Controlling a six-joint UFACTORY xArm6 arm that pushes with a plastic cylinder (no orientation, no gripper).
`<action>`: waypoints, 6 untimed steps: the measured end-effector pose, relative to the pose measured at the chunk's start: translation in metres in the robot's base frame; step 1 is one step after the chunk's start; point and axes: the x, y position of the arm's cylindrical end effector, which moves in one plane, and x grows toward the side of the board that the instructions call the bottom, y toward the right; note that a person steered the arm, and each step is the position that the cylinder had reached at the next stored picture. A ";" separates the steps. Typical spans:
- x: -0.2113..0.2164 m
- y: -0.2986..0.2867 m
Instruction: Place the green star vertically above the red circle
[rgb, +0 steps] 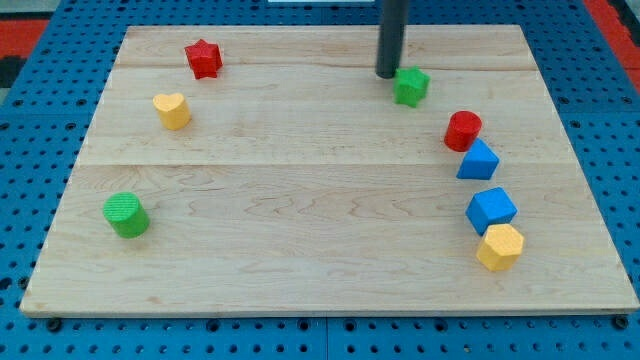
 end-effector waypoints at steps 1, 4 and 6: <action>0.024 0.018; 0.055 -0.028; 0.018 0.013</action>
